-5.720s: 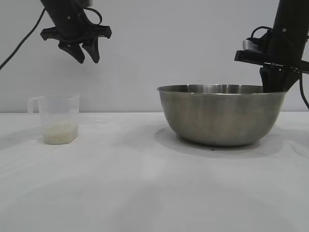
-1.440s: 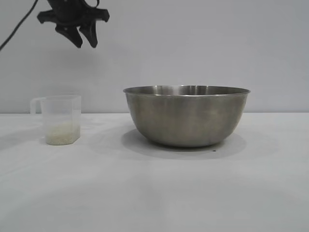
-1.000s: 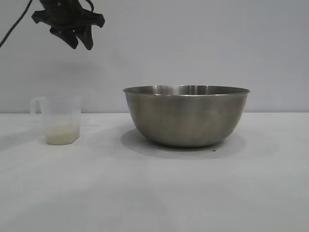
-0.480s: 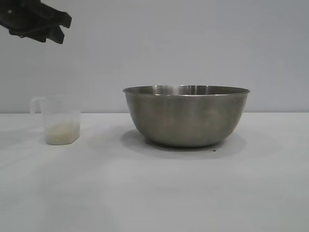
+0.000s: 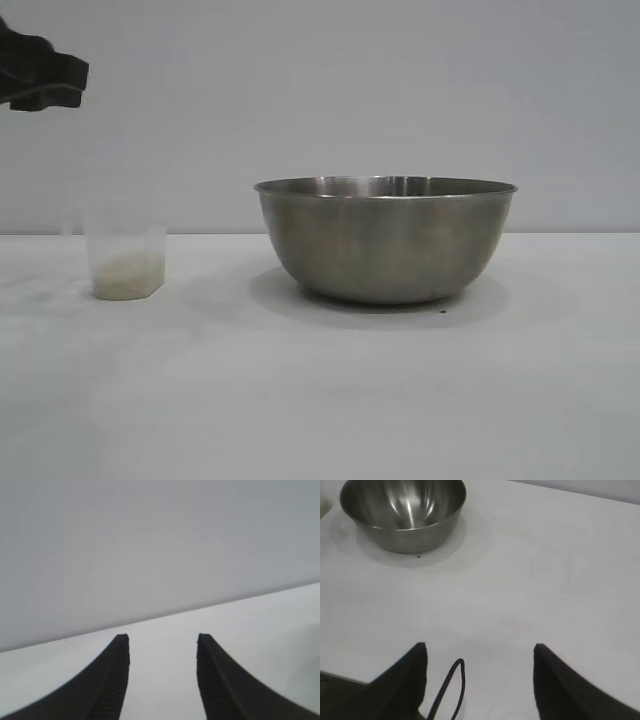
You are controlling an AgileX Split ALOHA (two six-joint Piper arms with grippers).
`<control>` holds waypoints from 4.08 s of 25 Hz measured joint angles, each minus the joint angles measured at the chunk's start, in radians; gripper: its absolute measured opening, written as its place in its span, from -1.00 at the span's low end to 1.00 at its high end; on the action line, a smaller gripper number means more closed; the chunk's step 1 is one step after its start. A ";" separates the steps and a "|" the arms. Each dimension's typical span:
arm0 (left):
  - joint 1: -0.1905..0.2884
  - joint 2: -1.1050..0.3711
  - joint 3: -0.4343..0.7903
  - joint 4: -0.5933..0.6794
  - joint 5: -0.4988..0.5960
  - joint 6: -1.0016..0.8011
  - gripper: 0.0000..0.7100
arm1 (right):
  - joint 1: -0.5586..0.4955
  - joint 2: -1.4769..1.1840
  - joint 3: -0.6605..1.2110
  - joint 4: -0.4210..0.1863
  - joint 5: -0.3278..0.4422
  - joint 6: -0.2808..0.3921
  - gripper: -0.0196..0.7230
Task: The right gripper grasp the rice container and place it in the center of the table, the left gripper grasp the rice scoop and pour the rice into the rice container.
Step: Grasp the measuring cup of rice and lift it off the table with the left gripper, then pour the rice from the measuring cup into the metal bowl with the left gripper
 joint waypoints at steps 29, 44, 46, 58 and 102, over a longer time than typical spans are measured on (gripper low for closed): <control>0.000 0.245 0.094 0.096 -0.034 0.003 -0.23 | 0.000 0.000 0.000 -0.002 0.000 0.004 0.26; 0.000 0.310 0.000 0.086 -0.034 0.005 -0.34 | 0.000 0.000 0.000 -0.002 0.000 0.008 0.26; 0.000 0.325 -0.024 0.086 -0.034 0.007 -0.34 | 0.000 0.000 0.000 -0.002 0.000 0.008 0.26; 0.000 0.415 -0.188 0.086 -0.034 0.011 -0.49 | 0.000 0.000 0.000 -0.004 0.000 0.010 0.26; -0.284 0.203 -0.688 0.880 0.502 0.964 -1.00 | 0.000 0.000 0.000 -0.011 0.000 0.016 0.26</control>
